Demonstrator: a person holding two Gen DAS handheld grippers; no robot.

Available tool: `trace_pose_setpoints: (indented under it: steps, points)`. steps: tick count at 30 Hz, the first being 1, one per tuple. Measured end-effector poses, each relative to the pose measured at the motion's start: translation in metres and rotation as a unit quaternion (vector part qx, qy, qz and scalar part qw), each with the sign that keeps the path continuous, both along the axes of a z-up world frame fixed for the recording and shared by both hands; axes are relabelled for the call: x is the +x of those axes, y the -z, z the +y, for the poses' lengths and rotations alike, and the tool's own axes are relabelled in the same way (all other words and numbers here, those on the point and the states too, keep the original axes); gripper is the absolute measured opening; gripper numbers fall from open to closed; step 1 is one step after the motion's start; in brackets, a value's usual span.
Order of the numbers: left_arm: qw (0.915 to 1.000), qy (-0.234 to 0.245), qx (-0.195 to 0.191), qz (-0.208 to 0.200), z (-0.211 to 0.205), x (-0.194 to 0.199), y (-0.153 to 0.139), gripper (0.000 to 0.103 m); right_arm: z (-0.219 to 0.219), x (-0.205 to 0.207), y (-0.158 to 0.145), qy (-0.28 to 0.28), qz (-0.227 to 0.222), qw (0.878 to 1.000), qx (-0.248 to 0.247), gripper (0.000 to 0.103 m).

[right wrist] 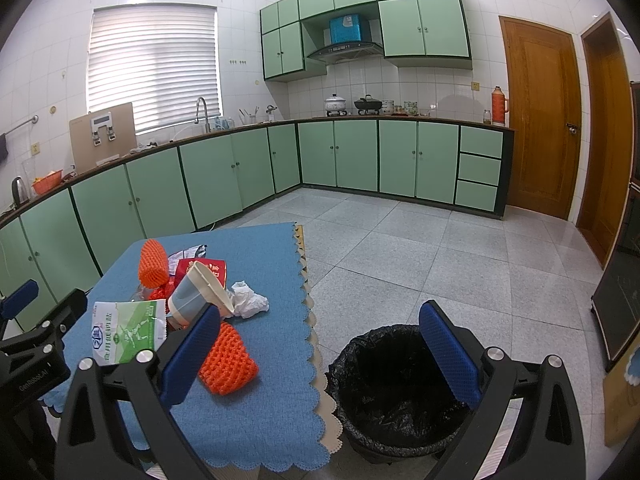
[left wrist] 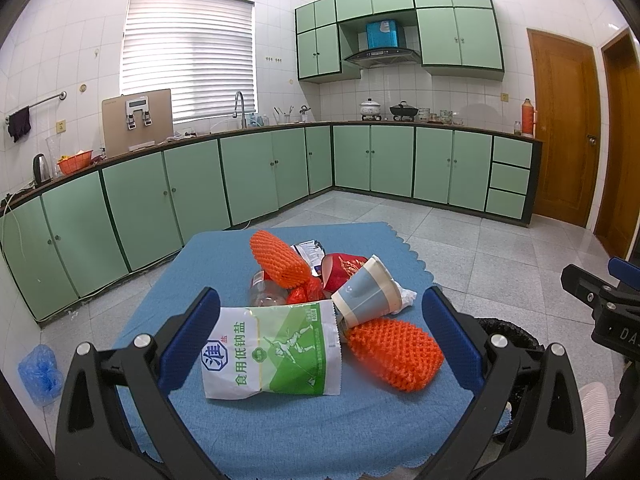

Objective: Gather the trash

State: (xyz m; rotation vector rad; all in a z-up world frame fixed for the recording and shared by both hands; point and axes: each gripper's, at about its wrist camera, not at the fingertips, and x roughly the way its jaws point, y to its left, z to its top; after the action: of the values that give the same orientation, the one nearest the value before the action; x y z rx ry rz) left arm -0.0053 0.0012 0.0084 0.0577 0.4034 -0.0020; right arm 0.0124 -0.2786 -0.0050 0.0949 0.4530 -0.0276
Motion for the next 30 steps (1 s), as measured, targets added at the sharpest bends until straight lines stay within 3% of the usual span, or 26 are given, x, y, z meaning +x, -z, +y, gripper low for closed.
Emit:
trace_pose_setpoints:
  steps: [17, 24, 30]
  points:
    - [0.9999, -0.013, 0.002, 0.008, 0.014, 0.009, 0.01, 0.098, 0.011, 0.013, 0.006, -0.022, 0.009, 1.0, 0.001, 0.097]
    - [0.9971, -0.072, 0.009, 0.02, 0.058, 0.023, 0.027, 0.098, 0.026, 0.037, 0.014, -0.064, 0.019, 0.998, -0.003, 0.097]
    - [0.9938, -0.103, 0.023, 0.033, 0.083, 0.035, 0.041, 0.098, 0.051, 0.077, 0.026, -0.118, 0.037, 0.992, 0.002, 0.084]
